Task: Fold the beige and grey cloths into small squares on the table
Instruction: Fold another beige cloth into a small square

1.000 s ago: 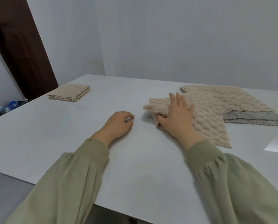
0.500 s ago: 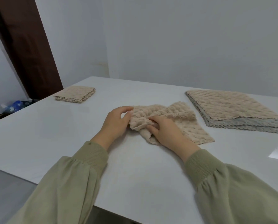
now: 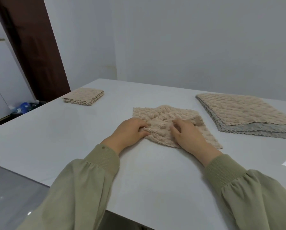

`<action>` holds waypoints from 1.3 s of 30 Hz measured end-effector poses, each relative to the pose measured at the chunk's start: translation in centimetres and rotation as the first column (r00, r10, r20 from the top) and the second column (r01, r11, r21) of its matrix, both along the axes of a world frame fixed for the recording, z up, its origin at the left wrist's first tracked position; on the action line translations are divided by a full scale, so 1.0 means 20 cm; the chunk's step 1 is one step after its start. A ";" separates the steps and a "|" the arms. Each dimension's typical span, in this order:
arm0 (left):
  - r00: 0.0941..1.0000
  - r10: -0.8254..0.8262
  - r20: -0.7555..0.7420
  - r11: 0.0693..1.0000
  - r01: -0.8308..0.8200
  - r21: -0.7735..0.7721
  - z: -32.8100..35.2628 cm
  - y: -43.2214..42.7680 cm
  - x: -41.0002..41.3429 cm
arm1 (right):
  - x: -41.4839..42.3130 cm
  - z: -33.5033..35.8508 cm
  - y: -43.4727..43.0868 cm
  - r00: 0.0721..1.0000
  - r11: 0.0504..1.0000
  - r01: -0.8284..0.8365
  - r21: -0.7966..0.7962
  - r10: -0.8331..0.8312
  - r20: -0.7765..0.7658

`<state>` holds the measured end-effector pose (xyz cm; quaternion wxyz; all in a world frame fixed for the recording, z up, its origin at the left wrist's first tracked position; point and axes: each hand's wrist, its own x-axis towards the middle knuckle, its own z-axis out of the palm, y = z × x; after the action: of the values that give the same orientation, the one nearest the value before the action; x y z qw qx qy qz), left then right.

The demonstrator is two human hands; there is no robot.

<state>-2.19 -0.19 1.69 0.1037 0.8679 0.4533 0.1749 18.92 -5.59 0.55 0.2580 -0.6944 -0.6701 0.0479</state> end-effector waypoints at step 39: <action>0.946 0.017 -0.324 0.998 -0.033 -0.045 0.12 -0.27 -0.12 | 0.05 0.03 -0.17 0.950 0.952 -0.033 -0.304 0.124 0.285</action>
<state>-4.65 -5.55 4.01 0.0472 0.8761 0.4794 0.0200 19.91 -9.03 1.24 0.0441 -0.6968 -0.7141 0.0517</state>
